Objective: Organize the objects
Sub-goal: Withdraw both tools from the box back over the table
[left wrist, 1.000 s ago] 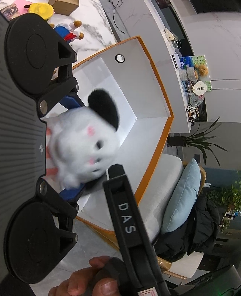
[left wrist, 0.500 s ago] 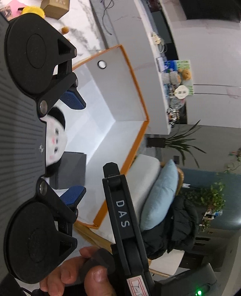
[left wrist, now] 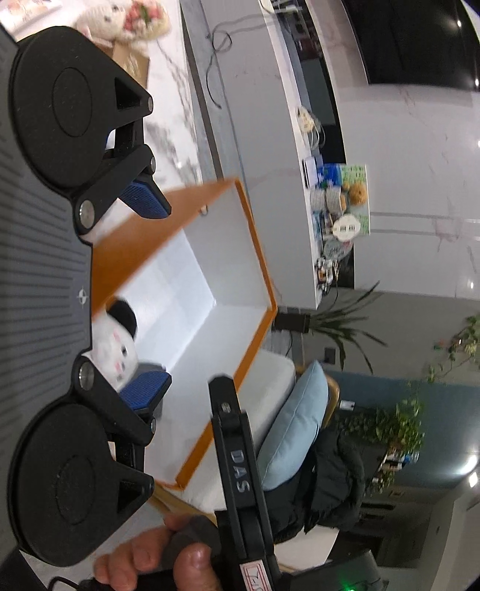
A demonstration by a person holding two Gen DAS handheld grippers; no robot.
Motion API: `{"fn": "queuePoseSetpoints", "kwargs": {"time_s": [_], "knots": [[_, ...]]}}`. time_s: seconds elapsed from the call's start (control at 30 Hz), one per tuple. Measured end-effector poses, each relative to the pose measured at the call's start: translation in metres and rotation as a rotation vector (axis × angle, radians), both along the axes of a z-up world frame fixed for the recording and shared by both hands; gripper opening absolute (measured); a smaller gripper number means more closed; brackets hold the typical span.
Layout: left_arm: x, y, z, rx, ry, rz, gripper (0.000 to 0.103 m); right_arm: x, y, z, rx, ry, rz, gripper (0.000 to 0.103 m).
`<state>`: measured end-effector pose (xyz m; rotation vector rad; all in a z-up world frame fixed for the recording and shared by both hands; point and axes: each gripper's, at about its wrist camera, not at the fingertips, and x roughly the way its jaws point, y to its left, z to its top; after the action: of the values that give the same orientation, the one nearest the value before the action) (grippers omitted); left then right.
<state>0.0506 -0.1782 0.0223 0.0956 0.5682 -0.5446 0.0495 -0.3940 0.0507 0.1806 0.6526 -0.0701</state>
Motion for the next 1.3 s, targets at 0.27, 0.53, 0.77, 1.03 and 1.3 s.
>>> {"fn": "queuePoseSetpoints", "kwargs": {"time_s": [0.27,0.53,0.77,1.03,1.3], "knots": [[0.002,0.045,-0.011,0.057,0.040,0.102,0.103,0.000,0.031,0.007,-0.016,-0.040,0.044,0.093],[-0.002,0.084,-0.035,0.098,0.097,0.150,0.103,-0.002,0.073,0.006,-0.064,-0.055,0.120,0.094],[-0.009,0.106,-0.058,0.136,0.134,0.151,0.103,-0.003,0.109,0.003,-0.142,-0.077,0.190,0.094],[-0.015,0.120,-0.073,0.160,0.158,0.133,0.103,-0.009,0.149,-0.003,-0.171,-0.128,0.321,0.094],[-0.003,0.119,-0.080,0.156,0.168,0.124,0.103,-0.006,0.180,-0.026,-0.215,-0.088,0.382,0.094]]}}
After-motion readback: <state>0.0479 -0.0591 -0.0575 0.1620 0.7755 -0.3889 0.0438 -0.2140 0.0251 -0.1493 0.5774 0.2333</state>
